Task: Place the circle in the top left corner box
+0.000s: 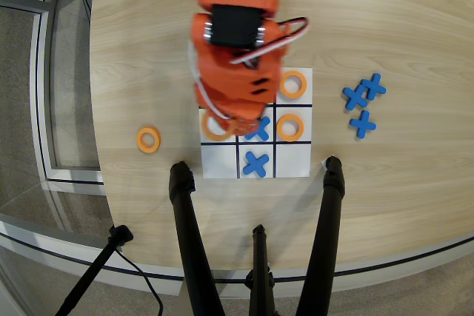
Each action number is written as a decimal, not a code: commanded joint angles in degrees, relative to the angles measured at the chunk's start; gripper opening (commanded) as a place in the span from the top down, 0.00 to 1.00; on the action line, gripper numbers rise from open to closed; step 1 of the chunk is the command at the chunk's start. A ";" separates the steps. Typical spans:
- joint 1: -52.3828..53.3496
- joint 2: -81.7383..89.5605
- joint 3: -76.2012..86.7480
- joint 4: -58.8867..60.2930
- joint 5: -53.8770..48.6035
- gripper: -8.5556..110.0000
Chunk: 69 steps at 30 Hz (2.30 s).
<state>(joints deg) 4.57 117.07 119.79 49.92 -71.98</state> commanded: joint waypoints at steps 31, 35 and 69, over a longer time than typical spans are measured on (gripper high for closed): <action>-17.40 -45.26 -30.06 -13.45 8.79 0.93; -17.93 -46.49 -30.06 -16.70 8.79 0.93; -18.98 -44.38 -13.10 -36.30 2.20 0.93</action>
<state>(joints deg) -13.89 70.31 106.44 13.45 -69.52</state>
